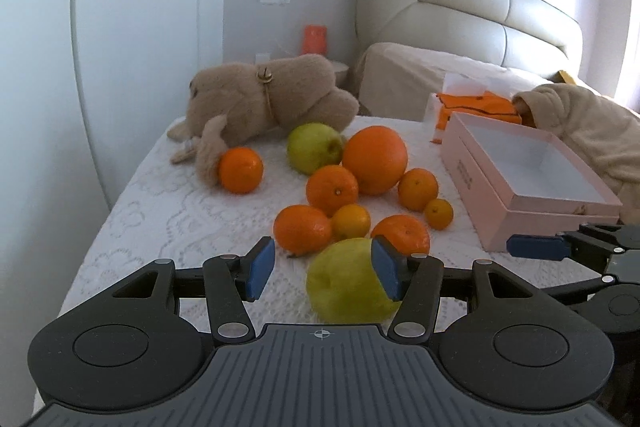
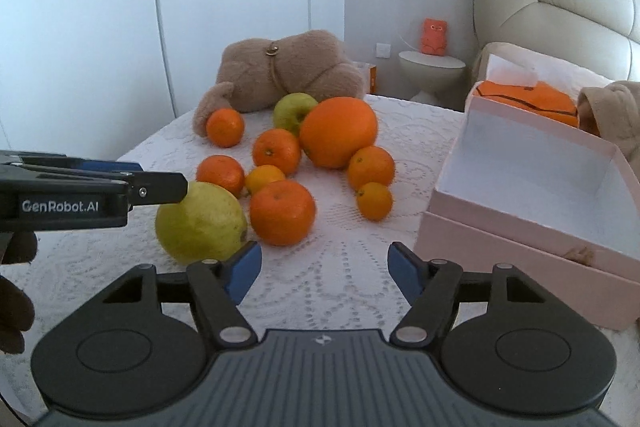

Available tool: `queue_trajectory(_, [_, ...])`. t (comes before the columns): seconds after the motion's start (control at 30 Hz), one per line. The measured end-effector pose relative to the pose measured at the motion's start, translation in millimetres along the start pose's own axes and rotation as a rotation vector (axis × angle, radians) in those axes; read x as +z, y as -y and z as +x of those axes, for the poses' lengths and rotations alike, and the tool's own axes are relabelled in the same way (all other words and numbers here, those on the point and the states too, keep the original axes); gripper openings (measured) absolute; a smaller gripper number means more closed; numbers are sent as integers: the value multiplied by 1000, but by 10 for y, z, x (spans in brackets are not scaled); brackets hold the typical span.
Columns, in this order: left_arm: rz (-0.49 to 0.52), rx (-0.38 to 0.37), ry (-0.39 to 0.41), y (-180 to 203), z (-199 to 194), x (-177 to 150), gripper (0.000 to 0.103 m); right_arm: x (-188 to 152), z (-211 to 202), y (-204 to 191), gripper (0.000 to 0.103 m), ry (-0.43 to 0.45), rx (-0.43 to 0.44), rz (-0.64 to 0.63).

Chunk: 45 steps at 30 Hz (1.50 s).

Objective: Organize fruits
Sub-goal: 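Move the left gripper to the large yellow-green pear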

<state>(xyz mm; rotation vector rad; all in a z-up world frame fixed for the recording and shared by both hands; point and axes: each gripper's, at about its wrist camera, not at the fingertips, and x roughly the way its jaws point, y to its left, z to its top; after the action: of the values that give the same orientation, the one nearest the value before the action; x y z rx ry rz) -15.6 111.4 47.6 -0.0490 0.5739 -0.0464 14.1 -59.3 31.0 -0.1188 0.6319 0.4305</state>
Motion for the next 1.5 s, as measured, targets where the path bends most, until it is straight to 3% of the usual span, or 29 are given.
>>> queue_trajectory(0.1, [21, 52, 23, -31, -14, -14, 62, -60, -2, 20, 71, -3, 31, 4])
queue_trajectory(0.4, [-103, 129, -6, -504, 0, -14, 58, 88, 56, -232, 72, 20, 252, 18])
queue_trajectory(0.67, [-207, 160, 14, -875, -156, -32, 58, 276, 360, -714, 74, 10, 234, -86])
queue_trajectory(0.8, [-189, 123, 16, -837, -222, -20, 58, 295, 228, -663, 73, 27, 313, -101])
queue_trajectory(0.97, [-91, 27, 13, -498, -243, 4, 58, 190, -36, -424, 73, 69, 213, -135])
queue_trajectory(1.17, [87, -56, 25, 57, -330, 35, 58, 81, -156, 81, 74, 62, -11, -53])
queue_trajectory(1.27, [180, -50, 17, 320, -321, 25, 58, 26, -150, 279, 74, 65, -71, -3])
queue_trajectory(1.5, [315, 6, -37, 713, -167, -84, 58, -188, -69, 520, 74, 37, -76, 88])
